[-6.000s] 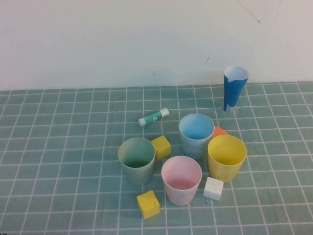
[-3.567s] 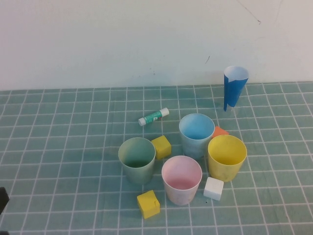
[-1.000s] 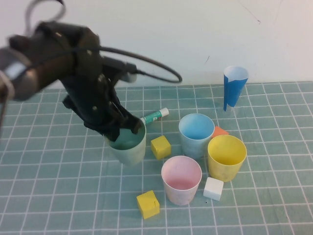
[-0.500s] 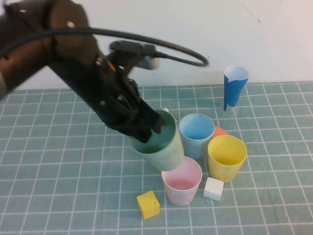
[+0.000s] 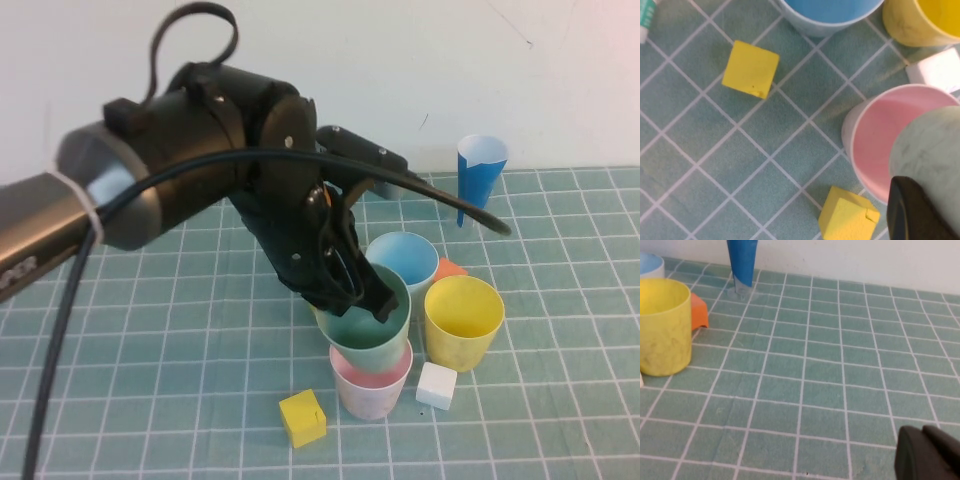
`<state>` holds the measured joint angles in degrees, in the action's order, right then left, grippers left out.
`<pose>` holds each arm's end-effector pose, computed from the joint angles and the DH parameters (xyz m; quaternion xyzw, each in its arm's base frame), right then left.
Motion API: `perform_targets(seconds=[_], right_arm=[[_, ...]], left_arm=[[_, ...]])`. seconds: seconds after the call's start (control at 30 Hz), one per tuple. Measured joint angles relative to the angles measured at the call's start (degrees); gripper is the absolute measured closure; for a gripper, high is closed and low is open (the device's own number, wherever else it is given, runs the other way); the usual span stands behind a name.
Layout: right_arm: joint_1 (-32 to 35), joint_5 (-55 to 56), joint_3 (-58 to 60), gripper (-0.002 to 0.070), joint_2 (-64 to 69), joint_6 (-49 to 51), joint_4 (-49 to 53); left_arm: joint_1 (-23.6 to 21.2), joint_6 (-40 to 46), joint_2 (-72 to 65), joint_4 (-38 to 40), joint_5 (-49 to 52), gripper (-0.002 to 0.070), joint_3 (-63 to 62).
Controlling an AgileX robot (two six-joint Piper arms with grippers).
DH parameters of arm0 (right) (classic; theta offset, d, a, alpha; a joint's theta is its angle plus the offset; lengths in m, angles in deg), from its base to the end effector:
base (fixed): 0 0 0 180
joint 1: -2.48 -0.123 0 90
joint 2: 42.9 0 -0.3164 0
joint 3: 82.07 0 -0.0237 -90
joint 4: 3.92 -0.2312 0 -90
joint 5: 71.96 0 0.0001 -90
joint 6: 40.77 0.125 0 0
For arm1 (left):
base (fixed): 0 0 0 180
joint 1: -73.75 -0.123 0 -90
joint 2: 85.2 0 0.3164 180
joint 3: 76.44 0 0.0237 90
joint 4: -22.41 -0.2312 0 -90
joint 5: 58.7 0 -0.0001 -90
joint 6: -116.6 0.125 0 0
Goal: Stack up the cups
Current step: Place the green cup on the pink cup
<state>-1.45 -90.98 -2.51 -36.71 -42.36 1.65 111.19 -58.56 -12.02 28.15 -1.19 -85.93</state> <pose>0.0353 -0.0015 0.1661 -0.0648 0.7890 -0.0281 0.6103 0.2929 -0.2376 0.3072 0.3356 0.9153 -0.1062 0.1956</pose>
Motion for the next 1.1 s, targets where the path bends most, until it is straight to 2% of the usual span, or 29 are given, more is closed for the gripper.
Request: perform_targets(seconds=[0.27,0.4,0.5,0.57,0.63,0.77,0.87,0.93,1.0,1.1], right_arm=[[0.0,0.1,0.0,0.0678,0.0,0.6,-1.9],[0.0,0.4,0.0,0.0678,0.0,2.9,-12.2],[0.0,0.4,0.0,0.0678,0.0,8.1,-25.8],[0.0,0.4,0.0,0.0678,0.0,10.6,-34.7],[0.0,0.4,0.0,0.0678,0.0,11.6,-40.5],[0.0,0.5,0.0,0.0678,0.0,10.1,-39.8],[0.0,1.1,0.0,0.0678,0.0,9.0,-36.8],[0.0,0.9,0.0,0.0679,0.0,8.3,-36.1],[0.0,0.7,0.0,0.0679,0.0,6.4,-35.5],[0.0,-0.4,0.0,0.0678,0.0,2.7,-36.2]], left_arm=[[0.2,-0.8,-5.1,-0.8,-1.6,0.0669,0.0],[0.2,-1.2,-6.5,-0.8,-2.5,0.0669,0.0],[0.2,-1.3,-7.2,-1.0,-2.7,0.0645,0.0],[0.2,-1.3,-7.6,-1.3,-2.8,0.0590,0.0],[0.2,-1.4,-7.8,-1.5,-2.8,0.0505,0.0],[0.2,-2.6,-7.9,-1.5,-3.5,0.0340,0.0],[0.2,-3.5,-7.3,-2.8,-3.8,0.0302,0.0],[0.2,-3.9,-6.1,-4.1,-3.9,0.0324,0.0],[0.2,-3.9,-4.2,-5.7,-3.9,0.0402,0.0],[0.1,-3.3,0.8,-7.8,-4.0,0.0577,0.0]])
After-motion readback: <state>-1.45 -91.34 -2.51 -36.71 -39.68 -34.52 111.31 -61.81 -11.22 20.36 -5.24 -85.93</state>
